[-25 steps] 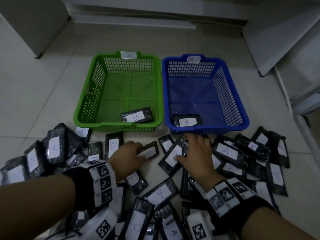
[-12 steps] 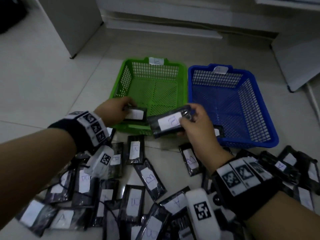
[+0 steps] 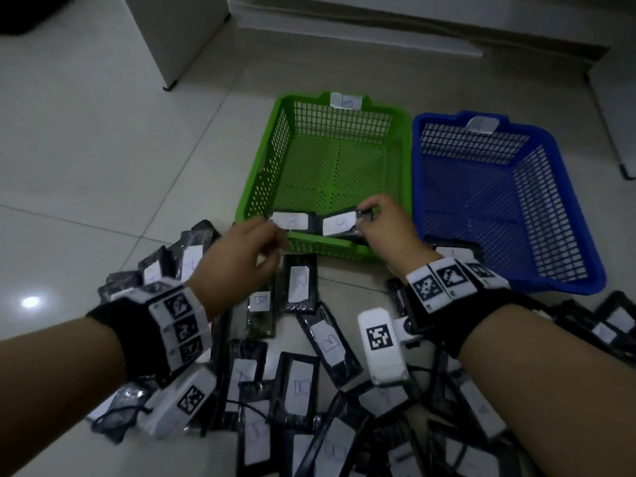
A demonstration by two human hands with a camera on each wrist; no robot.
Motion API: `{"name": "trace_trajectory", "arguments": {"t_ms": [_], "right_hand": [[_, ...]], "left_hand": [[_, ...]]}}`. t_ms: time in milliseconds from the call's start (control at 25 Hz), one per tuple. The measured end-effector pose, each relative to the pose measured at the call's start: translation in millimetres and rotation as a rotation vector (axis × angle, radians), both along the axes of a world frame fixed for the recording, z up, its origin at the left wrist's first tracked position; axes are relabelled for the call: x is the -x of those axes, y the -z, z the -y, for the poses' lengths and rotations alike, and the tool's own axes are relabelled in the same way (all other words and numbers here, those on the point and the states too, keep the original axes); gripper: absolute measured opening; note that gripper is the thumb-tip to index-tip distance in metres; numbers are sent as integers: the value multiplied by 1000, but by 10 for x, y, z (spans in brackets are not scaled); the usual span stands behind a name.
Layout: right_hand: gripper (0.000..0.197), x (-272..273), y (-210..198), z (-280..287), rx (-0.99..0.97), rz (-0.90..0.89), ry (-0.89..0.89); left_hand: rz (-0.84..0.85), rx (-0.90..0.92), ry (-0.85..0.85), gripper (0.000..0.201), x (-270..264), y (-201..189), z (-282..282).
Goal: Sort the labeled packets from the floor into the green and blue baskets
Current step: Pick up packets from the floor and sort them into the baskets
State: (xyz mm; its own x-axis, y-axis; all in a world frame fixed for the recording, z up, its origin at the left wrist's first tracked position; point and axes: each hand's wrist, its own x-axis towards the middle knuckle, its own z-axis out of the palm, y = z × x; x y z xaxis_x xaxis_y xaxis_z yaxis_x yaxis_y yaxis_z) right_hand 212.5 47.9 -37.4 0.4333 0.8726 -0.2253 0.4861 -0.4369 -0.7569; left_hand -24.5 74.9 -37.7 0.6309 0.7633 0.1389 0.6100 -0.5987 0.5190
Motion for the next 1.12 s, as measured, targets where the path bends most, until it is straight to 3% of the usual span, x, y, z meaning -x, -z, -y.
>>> {"name": "trace_trajectory", "arguments": {"t_ms": [120,280,400,520,600,760,920,1040,1120], "right_hand": [[23,55,26,134,4,155,-103],[20,365,-41,697,-297,192,61],[16,659,172,1070,-57,92,-40],[51,817,434,1229,324,304,-316],[52,840,484,1253,395,325,-310],[33,671,384,1170,433,123,-252],[18,474,34,1070,327,-61,-149],[10,393,-269,1003,191,-210,-68],[6,302,-440,892,39,-204,-48]], "left_hand": [[-179,124,33,18,190,299,161],[-418,185,-70,64,129,464,117],[-536,186,-62,83,99,479,87],[-560,201,-34,90,121,453,68],[-470,289,-42,72,123,375,52],[-242,525,-75,31,160,56,12],[77,729,-161,18,181,-173,20],[328,753,-214,18,107,-339,52],[551,717,-272,15,2,-419,11]]}}
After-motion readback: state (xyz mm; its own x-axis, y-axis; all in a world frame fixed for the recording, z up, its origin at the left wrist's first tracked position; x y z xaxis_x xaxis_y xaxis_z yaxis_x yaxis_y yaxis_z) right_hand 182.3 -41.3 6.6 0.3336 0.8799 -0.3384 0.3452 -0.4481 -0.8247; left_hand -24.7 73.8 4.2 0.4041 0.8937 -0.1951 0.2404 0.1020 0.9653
